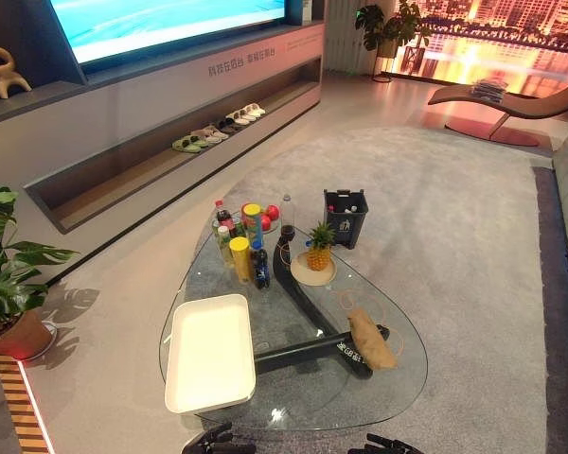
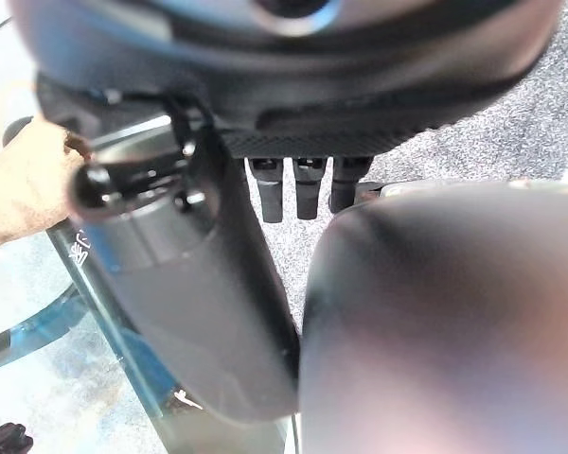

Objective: Wipe the table with a cloth and put it in the basket.

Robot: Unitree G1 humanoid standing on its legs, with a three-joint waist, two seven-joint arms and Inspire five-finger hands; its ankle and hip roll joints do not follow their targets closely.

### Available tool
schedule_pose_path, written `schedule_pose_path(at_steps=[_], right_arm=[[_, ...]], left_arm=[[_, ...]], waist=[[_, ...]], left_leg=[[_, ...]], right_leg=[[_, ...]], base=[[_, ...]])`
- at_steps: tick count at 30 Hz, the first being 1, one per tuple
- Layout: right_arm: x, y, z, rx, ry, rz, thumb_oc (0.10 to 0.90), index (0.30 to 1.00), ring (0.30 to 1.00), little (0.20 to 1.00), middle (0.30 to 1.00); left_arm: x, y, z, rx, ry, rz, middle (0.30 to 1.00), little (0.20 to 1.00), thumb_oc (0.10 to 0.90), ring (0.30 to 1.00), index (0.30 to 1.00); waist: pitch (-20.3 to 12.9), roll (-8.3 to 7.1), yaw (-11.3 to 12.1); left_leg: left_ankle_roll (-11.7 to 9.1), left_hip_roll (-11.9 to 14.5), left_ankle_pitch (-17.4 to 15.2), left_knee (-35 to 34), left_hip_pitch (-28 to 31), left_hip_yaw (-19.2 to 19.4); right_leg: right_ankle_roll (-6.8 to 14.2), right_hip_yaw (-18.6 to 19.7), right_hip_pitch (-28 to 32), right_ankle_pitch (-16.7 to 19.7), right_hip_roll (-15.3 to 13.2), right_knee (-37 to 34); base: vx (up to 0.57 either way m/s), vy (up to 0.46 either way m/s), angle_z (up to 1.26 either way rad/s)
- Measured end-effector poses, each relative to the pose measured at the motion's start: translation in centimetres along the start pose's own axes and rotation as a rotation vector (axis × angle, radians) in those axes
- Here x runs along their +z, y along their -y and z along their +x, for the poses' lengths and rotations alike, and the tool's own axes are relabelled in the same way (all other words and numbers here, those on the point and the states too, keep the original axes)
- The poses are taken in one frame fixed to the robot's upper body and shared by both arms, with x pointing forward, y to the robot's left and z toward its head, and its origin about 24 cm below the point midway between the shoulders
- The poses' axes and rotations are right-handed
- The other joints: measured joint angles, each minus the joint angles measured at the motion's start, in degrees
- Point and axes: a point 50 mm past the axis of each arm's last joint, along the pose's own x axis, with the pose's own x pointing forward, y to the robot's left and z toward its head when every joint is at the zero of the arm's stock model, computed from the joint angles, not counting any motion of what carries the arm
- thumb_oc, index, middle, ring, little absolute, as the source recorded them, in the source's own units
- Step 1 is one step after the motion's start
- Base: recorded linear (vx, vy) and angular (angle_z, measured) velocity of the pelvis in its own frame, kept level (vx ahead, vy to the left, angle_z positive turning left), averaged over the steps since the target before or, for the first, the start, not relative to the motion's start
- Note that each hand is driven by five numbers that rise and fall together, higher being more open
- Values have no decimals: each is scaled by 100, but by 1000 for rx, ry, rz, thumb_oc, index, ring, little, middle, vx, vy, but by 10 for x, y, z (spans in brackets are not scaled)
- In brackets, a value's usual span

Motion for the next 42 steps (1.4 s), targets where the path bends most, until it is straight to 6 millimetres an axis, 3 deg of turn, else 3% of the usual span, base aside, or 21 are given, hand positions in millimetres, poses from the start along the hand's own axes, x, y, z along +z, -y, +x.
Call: schedule_pose_path(at_steps=[12, 16, 20, 23, 24, 26, 31, 38, 42], right_arm=[[4, -1, 0, 6, 35, -41, 800, 900, 900, 900, 900], [17, -4, -1, 35, 109, -75, 800, 900, 900, 900, 900], [44, -11, -4, 74, 235, -134, 800, 900, 900, 900, 900], [102, -32, -22, 116, 512, -229, 800, 900, 900, 900, 900], [127, -47, -35, 130, 637, -250, 800, 900, 900, 900, 900], [158, -72, -58, 150, 807, -259, 800, 900, 900, 900, 900], [196, -97, -94, 151, 1020, -255, 800, 900, 900, 900, 900], [217, -85, -108, -37, 1113, -258, 800, 900, 900, 900, 900], [244, -86, -135, -192, 1275, -240, 800, 900, 900, 900, 900]], left_arm=[[0, -1, 0, 2, 0, 1, 900, 900, 800, 900, 900], [1, -2, 0, 4, -3, 4, 900, 900, 800, 900, 900], [6, -4, 0, 6, 13, 18, 900, 900, 800, 900, 900], [30, -2, 2, -7, 83, 66, 900, 900, 800, 900, 900], [40, -2, 2, 0, 114, 74, 900, 900, 800, 900, 900], [51, 1, 3, 6, 147, 84, 900, 900, 800, 900, 900], [76, 13, 3, -20, 238, 73, 900, 900, 800, 900, 900], [110, 21, 3, -13, 343, 107, 900, 900, 800, 900, 900], [130, 25, 1, -13, 403, 115, 900, 900, 800, 900, 900]], waist=[[55, -8, 12], [155, -27, 7], [289, -108, 26], [545, -109, -9], [765, -133, -117], [1066, -189, -211], [1438, -236, -320], [2131, -177, -329], [2475, -98, -337]], left_leg=[[-23, 2, -15, -1, -18, 0], [-6, 4, -2, 1, -100, 14], [0, 2, 3, 37, -249, 32], [31, -36, 134, 42, -708, 148], [55, -46, 186, 43, -796, 151], [65, -66, 202, 41, -796, 170], [104, -121, 228, 42, -1029, 318], [180, -214, 282, 45, -1294, 354], [190, -246, 291, 131, -1603, 429]], right_leg=[[1, -2, -19, 0, 0, 0], [6, 0, -105, 9, 3, 0], [-21, 22, -255, 47, 8, 0], [-9, 149, -741, 268, 12, 38], [9, 153, -828, 321, 5, 38], [26, 170, -836, 356, 6, 36], [99, 317, -1132, 462, -37, 40], [164, 351, -1406, 544, -111, 42], [179, 429, -1701, 615, -142, 45]], base=[[0, 0, 0], [4, -8, -1], [-117, -52, -3], [-200, -23, -20], [-109, 10, -8], [-55, 38, -3], [-46, 47, -14], [-45, 15, -2], [-36, 55, -8]])
